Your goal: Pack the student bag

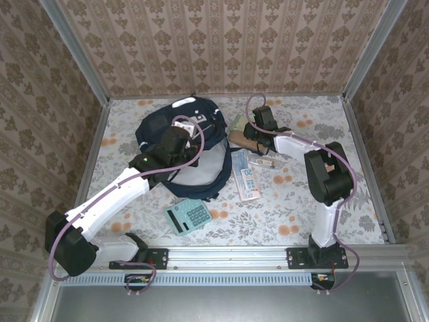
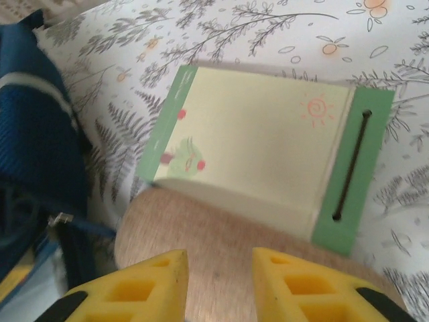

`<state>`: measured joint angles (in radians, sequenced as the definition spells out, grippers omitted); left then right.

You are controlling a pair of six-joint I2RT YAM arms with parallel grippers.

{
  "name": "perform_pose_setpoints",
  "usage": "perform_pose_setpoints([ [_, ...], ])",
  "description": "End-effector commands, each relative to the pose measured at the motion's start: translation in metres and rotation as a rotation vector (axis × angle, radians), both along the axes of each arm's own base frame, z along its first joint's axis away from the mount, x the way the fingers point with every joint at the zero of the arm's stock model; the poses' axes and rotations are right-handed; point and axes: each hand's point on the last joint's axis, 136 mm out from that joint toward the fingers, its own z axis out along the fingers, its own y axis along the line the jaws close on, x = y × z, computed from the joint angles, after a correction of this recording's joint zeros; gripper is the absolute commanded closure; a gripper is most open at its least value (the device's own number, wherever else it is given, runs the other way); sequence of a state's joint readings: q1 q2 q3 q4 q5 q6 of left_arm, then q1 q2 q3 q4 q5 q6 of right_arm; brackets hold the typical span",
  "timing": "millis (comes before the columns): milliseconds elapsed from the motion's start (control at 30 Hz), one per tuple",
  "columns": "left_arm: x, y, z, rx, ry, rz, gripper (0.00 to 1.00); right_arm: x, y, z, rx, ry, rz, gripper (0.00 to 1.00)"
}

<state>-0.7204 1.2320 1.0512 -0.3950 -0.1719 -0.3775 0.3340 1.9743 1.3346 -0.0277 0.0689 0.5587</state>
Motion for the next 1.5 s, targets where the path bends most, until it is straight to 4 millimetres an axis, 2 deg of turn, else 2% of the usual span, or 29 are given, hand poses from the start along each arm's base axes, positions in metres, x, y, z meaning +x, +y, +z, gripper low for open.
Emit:
perform_pose_setpoints([
  [0,0.002,-0.003,0.010,-0.020,-0.041,-0.013,1.00,0.017,0.002,-0.010,0.037,0.027,-0.008,0.73],
  [100,0.003,-0.003,0.009,-0.014,-0.035,-0.011,1.00,0.037,-0.002,-0.027,0.073,0.080,-0.042,0.78],
  [200,0.002,-0.004,0.010,-0.025,-0.039,-0.017,1.00,0.043,-0.011,-0.049,0.077,0.157,-0.098,0.82],
  [333,0.003,-0.005,0.008,-0.024,-0.036,-0.015,1.00,0.044,-0.028,-0.059,0.045,0.173,-0.151,0.77],
  [433,0.003,-0.007,0.006,-0.029,-0.026,-0.022,1.00,0.035,-0.052,-0.070,0.017,0.235,-0.220,0.78],
  [600,0.001,-0.005,0.008,-0.029,-0.033,-0.020,1.00,0.003,-0.095,-0.079,-0.007,0.296,-0.332,0.79],
  [833,0.001,-0.007,0.007,-0.032,-0.027,-0.025,1.00,-0.062,-0.141,-0.058,-0.006,0.273,-0.446,0.82],
  [933,0.001,-0.006,0.006,-0.034,-0.027,-0.023,1.00,-0.093,-0.143,-0.060,0.015,0.306,-0.451,0.82],
  [1000,0.000,-0.006,0.008,-0.038,-0.030,-0.022,1.00,-0.110,-0.130,-0.063,0.070,0.313,-0.406,0.81],
  [1100,-0.001,-0.006,0.008,-0.042,-0.031,-0.026,1.00,-0.134,-0.117,-0.054,0.104,0.283,-0.361,0.76],
  [1167,-0.001,-0.006,0.007,-0.041,-0.028,-0.027,1.00,-0.144,-0.123,-0.036,0.078,0.236,-0.368,0.69],
  [1267,-0.002,-0.007,0.007,-0.041,-0.029,-0.029,1.00,-0.159,-0.137,-0.018,0.018,0.181,-0.380,0.64],
  [1367,-0.002,-0.007,0.007,-0.042,-0.028,-0.030,1.00,-0.174,-0.147,-0.008,-0.033,0.158,-0.379,0.55],
  [1433,-0.002,-0.008,0.007,-0.044,-0.027,-0.034,1.00,-0.178,-0.155,-0.007,-0.066,0.148,-0.393,0.45],
  [1467,-0.003,-0.009,0.007,-0.046,-0.026,-0.037,1.00,-0.178,-0.158,-0.008,-0.067,0.147,-0.398,0.44],
])
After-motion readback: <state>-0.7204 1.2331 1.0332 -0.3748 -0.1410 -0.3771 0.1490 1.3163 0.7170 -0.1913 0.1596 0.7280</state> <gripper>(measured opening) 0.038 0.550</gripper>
